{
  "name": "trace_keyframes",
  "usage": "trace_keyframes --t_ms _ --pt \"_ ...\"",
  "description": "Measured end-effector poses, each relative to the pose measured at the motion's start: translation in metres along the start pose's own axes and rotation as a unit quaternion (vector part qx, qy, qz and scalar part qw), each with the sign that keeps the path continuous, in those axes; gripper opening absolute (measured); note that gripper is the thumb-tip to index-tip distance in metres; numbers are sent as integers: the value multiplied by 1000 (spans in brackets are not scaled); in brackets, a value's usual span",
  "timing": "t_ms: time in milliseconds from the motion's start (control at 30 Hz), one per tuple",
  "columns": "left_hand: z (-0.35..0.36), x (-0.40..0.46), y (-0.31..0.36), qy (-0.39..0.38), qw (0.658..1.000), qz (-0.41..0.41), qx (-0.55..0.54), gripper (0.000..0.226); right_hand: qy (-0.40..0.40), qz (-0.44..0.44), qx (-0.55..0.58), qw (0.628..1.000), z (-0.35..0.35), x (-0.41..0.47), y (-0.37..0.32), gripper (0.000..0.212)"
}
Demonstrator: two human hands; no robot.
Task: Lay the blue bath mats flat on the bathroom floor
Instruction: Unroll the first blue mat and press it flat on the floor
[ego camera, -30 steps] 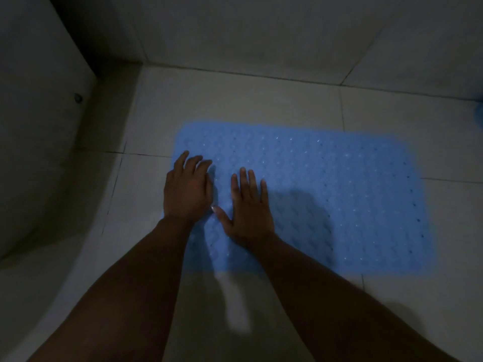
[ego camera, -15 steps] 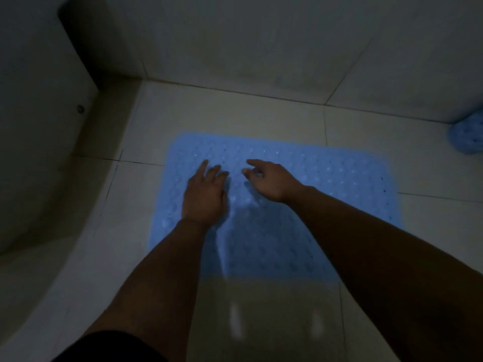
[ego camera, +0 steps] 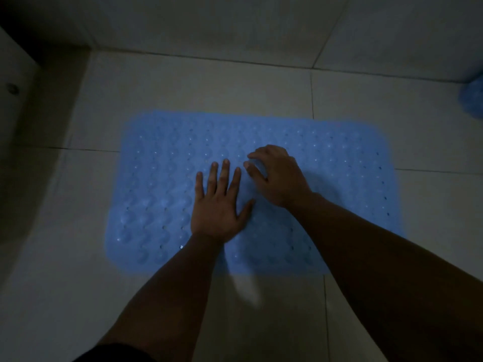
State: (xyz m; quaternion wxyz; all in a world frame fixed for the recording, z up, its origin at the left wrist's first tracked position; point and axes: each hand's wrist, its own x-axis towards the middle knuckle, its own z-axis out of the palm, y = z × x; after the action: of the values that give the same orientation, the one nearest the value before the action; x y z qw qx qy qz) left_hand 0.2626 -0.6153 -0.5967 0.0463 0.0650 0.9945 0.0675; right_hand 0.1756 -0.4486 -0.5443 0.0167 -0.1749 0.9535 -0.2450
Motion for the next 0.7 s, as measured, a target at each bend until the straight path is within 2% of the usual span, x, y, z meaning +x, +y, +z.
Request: trace_keyframes --t_ms 167,233,300,367,467,533,700 --pt "-6 0 3 -15 1000 8 -6 91 17 -19 -31 999 -18 -13 16 42" --pt "-9 2 3 -49 999 -5 -22 94 -49 0 -45 998 -36 -9 12 42" --pt "-23 7 1 -87 994 -15 -57 88 -165 44 -67 983 -56 3 1 44" --pt "-45 13 -2 -50 994 -8 -95 72 -235 67 -113 963 -69 12 -9 44" --pt "-63 22 -11 55 996 -12 -65 55 -217 94 -135 962 -52 8 -22 46" --pt "-65 26 -14 48 997 -26 -51 49 -179 92 -122 972 -19 -10 -30 50" --pt "-56 27 -16 48 997 -31 -46 42 -121 68 -137 981 48 -54 -31 82"
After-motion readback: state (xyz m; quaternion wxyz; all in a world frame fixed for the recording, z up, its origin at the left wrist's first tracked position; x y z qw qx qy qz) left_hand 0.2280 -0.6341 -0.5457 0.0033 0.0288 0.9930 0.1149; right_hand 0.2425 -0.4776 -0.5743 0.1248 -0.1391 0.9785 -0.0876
